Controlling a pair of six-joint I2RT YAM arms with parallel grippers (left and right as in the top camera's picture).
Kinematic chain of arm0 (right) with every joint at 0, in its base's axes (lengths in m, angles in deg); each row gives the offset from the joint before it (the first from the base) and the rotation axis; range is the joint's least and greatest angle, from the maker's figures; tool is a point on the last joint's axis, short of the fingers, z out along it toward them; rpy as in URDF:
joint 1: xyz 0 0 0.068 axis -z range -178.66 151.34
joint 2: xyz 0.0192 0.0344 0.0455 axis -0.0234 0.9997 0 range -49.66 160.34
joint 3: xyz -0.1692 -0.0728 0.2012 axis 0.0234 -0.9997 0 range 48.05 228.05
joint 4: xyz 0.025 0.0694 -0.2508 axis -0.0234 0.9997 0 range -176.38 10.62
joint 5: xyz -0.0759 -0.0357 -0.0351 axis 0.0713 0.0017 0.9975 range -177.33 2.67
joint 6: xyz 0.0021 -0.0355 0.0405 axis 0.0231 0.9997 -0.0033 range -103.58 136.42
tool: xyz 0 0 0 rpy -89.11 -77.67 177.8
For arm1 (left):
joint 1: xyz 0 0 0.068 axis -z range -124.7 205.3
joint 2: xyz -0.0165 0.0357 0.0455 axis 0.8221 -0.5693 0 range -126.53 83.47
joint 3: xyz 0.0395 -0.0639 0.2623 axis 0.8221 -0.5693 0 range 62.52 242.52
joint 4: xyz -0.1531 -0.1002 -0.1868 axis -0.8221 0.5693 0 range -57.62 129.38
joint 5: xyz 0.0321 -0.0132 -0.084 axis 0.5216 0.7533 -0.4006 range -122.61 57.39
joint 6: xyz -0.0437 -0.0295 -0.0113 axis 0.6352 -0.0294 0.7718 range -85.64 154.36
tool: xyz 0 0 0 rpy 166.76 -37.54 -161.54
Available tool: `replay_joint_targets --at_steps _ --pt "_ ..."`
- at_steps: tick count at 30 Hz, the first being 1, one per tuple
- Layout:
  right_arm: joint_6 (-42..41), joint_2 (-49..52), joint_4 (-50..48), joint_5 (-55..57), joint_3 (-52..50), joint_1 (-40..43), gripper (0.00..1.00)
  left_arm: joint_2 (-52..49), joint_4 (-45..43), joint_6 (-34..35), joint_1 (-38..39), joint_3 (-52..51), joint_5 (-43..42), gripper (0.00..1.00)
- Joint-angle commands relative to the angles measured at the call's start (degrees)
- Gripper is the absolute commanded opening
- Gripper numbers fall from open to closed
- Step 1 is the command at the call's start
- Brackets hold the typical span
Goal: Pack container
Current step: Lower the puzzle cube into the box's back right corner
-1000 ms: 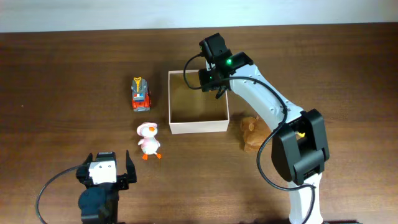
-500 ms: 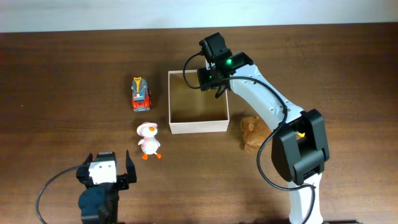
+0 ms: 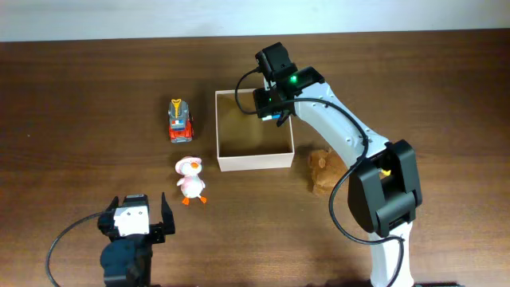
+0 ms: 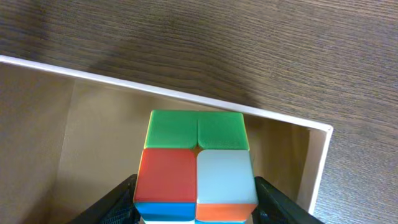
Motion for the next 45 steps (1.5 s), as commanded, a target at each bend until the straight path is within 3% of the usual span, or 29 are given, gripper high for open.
replay_joint_targets --at_steps 1,29,36,41,45 --pt "-0.4 0.2 0.0 0.6 -0.1 -0.2 0.57 0.2 -0.1 -1.1 -0.3 -0.4 -0.6 0.99" --pt "1.0 0.2 2.2 -0.8 0.7 -0.2 0.60 0.2 -0.1 -1.1 -0.3 -0.4 -0.6 0.99" --pt "4.6 0.2 0.9 -8.6 1.3 -0.3 0.38 0.2 -0.1 -1.1 -0.3 -0.4 -0.6 0.99" --pt "6.4 0.2 -0.2 -9.2 1.0 -0.3 0.36 0.2 -0.1 -1.1 -0.3 -0.4 -0.6 0.99" --pt "7.8 0.5 -4.4 -9.2 -0.3 -0.3 0.27 0.2 -0.1 -1.1 -0.3 -0.4 -0.6 0.99"
